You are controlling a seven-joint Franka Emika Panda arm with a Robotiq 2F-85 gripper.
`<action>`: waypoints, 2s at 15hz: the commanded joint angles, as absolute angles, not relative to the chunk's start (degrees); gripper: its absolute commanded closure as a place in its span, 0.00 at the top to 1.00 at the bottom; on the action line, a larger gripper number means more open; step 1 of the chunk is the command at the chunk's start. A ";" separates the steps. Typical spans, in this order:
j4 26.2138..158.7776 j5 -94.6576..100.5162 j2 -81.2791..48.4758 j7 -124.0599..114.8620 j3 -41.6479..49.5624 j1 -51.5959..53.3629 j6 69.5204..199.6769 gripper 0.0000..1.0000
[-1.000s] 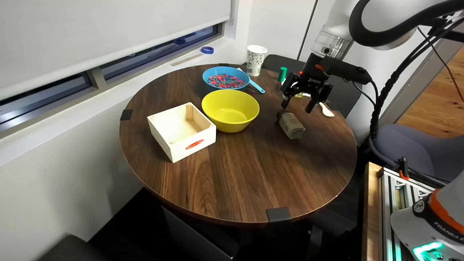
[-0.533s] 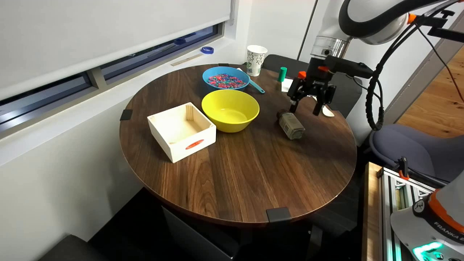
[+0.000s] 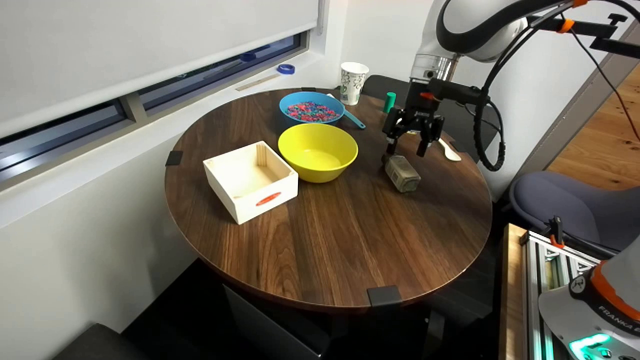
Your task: Flip the brown jar over on the table
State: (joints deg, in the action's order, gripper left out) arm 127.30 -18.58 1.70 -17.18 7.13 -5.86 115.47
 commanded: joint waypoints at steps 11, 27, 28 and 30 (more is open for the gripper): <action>115.80 -23.06 -8.95 -13.73 6.86 -6.46 101.70 0.94; 115.57 -18.94 -6.60 -20.09 6.07 -4.12 103.23 0.24; 116.08 -17.85 -5.52 -21.40 5.79 -3.59 104.20 0.24; 117.40 -14.58 -2.86 -24.60 5.00 -2.39 106.71 0.24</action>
State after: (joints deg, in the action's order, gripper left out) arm 114.29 -18.72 -7.87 -19.63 5.93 -4.25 103.29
